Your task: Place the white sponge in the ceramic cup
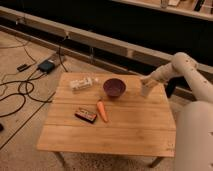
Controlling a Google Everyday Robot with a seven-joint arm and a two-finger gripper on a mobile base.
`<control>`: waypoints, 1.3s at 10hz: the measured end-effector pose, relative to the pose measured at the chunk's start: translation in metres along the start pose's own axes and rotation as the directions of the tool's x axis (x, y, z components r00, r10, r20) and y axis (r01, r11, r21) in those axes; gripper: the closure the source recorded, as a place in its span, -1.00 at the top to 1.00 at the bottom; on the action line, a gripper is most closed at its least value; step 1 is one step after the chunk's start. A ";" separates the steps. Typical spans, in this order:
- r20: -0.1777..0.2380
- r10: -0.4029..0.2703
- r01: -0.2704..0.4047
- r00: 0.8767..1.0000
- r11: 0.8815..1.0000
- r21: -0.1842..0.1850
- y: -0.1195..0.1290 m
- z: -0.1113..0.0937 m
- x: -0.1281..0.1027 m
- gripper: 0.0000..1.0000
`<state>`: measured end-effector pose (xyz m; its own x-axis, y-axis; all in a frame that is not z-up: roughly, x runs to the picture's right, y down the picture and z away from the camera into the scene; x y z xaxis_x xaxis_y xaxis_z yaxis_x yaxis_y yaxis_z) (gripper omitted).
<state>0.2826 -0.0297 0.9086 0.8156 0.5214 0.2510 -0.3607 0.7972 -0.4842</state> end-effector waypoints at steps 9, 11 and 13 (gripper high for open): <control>0.000 0.000 0.000 1.000 1.000 0.000 0.000 0.000 0.000 0.58; 0.000 0.001 -0.001 1.000 1.000 0.001 0.000 -0.001 0.001 0.60; 0.011 -0.008 0.008 1.000 1.000 -0.002 0.001 -0.005 -0.005 0.60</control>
<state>0.2805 -0.0325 0.9029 0.8137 0.5181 0.2637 -0.3529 0.8006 -0.4842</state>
